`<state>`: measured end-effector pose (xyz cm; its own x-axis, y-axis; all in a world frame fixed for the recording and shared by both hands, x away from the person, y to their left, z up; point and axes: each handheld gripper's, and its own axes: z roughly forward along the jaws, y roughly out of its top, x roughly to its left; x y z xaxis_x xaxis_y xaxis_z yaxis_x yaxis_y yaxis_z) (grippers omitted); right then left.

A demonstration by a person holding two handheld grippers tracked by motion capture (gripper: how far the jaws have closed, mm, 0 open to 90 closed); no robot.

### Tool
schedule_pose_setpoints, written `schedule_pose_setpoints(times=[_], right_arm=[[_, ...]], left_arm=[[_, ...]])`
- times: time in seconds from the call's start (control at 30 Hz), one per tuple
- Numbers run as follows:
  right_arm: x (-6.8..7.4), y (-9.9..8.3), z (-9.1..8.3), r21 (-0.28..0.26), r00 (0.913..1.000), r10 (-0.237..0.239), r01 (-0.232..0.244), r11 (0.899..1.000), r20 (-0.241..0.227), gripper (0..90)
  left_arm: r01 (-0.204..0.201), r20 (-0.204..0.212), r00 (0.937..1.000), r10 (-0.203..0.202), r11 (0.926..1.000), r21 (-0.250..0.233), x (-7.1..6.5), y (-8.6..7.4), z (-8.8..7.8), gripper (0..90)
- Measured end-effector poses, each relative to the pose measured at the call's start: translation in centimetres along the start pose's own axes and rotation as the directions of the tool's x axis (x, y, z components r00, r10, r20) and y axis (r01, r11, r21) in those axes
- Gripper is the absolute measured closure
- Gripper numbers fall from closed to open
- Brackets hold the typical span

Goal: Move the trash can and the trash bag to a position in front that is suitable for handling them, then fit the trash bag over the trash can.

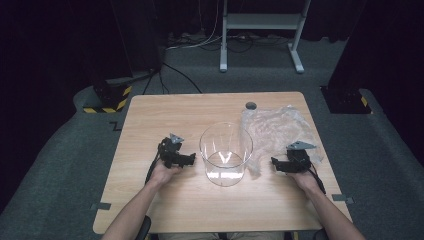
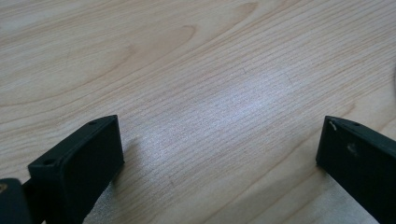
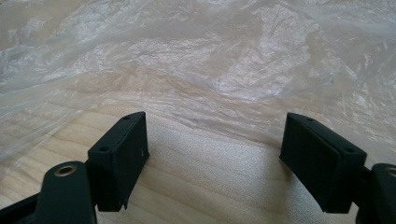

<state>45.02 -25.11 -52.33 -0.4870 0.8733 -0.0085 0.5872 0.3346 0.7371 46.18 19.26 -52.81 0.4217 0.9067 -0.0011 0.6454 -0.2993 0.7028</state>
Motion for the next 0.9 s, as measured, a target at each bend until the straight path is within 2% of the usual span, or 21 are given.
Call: schedule_pose_setpoints(times=[0.37,0.67,0.8,0.9], right_arm=[[0.1,0.1,0.1,0.000,0.9999,0.009,-0.009,1.000,0.012,22.7],[0.4,0.3,0.3,0.008,0.9991,0.027,-0.028,1.000,0.033,19.7],[0.4,0.1,-0.5,0.040,0.9987,0.043,-0.045,0.998,0.028,19.1],[0.1,0.1,-1.6,0.007,0.9963,0.081,-0.082,0.997,0.029,20.1]], left_arm=[[0.008,-0.010,0.9999,-0.008,1.0000,0.002,-0.1,-0.1,-0.1,0.5],[0.003,0.002,1.0000,-0.003,1.0000,-0.003,0.1,0.1,0.1,0.0],[0.004,0.000,1.0000,-0.004,1.0000,-0.002,0.1,0.3,0.3,0.0],[0.004,0.000,1.0000,-0.004,1.0000,-0.001,0.2,0.7,0.7,0.0]])
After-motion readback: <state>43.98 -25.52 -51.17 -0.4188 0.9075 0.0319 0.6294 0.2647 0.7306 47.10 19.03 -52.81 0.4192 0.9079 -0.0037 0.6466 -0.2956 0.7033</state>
